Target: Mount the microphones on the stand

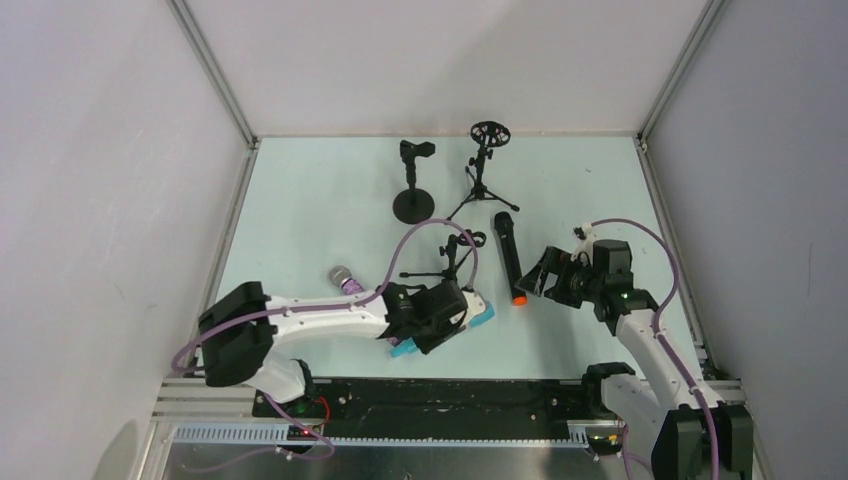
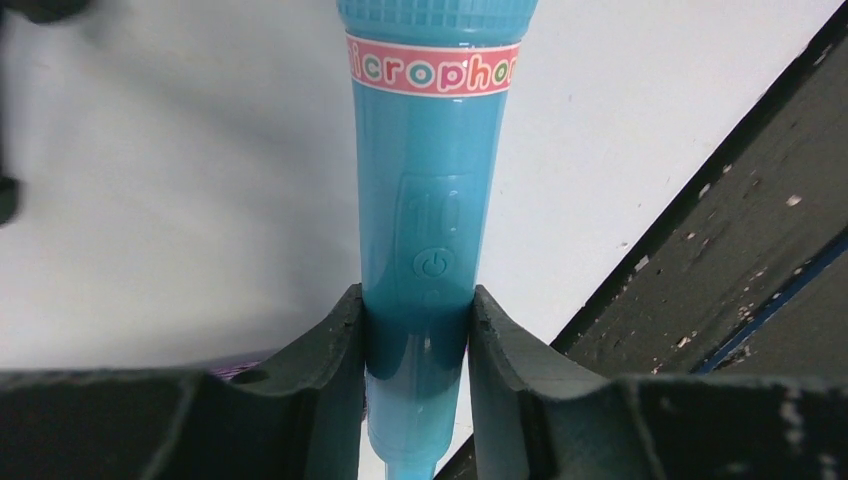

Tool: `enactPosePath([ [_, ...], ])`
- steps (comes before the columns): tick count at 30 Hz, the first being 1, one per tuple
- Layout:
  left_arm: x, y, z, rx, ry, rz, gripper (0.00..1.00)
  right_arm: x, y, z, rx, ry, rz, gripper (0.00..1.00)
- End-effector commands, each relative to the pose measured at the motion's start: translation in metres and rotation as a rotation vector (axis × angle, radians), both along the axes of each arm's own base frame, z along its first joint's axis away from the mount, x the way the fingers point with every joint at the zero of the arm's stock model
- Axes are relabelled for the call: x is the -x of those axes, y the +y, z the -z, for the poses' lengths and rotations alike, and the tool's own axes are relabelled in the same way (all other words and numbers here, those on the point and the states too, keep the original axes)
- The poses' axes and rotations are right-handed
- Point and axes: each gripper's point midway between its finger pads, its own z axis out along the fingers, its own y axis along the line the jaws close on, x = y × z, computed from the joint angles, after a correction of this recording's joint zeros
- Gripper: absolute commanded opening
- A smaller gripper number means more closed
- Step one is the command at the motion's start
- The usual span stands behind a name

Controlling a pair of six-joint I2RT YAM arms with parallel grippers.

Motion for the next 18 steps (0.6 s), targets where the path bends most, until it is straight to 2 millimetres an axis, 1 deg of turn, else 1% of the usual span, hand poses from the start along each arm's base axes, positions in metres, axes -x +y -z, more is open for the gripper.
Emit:
enactPosePath([
  [1, -0.026, -0.021, -0.061, 0.151, -0.149, -0.048, 0.00, -0.004, 0.000, -0.016, -0.023, -0.058, 0.004, 1.00],
  [4, -0.033, -0.023, -0.091, 0.225, -0.204, -0.068, 0.00, -0.004, -0.001, -0.023, -0.027, -0.073, 0.017, 1.00],
  [5, -0.036, -0.024, -0.104, 0.254, -0.229, -0.079, 0.00, -0.005, -0.002, -0.029, -0.032, -0.086, 0.024, 1.00],
  [6, -0.037, -0.024, -0.110, 0.269, -0.241, -0.083, 0.00, -0.006, -0.002, -0.032, -0.036, -0.090, 0.030, 1.00],
  [7, -0.040, -0.023, -0.122, 0.295, -0.267, -0.094, 0.00, -0.007, -0.002, -0.039, -0.040, -0.109, 0.034, 1.00],
  [8, -0.044, -0.022, -0.130, 0.307, -0.290, -0.107, 0.00, -0.009, -0.002, -0.045, -0.045, -0.119, 0.038, 1.00],
  [9, -0.045, -0.022, -0.143, 0.338, -0.308, -0.115, 0.00, -0.009, -0.003, -0.051, -0.048, -0.132, 0.042, 1.00],
  [10, -0.048, -0.021, -0.150, 0.349, -0.328, -0.127, 0.00, -0.010, -0.003, -0.059, -0.052, -0.155, 0.045, 1.00],
  [11, -0.049, -0.021, -0.162, 0.380, -0.345, -0.133, 0.00, -0.010, -0.004, -0.063, -0.054, -0.163, 0.046, 1.00],
  [12, -0.051, -0.020, -0.169, 0.392, -0.361, -0.141, 0.00, -0.011, -0.003, -0.072, -0.059, -0.186, 0.048, 1.00],
  [13, -0.053, -0.019, -0.180, 0.421, -0.376, -0.149, 0.00, -0.012, -0.004, -0.076, -0.062, -0.197, 0.049, 1.00],
  [14, -0.054, -0.019, -0.186, 0.434, -0.386, -0.155, 0.00, -0.013, -0.003, -0.084, -0.069, -0.218, 0.052, 1.00],
  [15, -0.054, -0.018, -0.197, 0.464, -0.397, -0.162, 0.00, -0.013, -0.003, -0.089, -0.076, -0.231, 0.051, 1.00],
  [18, -0.055, -0.018, -0.216, 0.537, -0.407, -0.188, 0.00, -0.016, 0.000, -0.110, -0.106, -0.280, 0.046, 1.00],
])
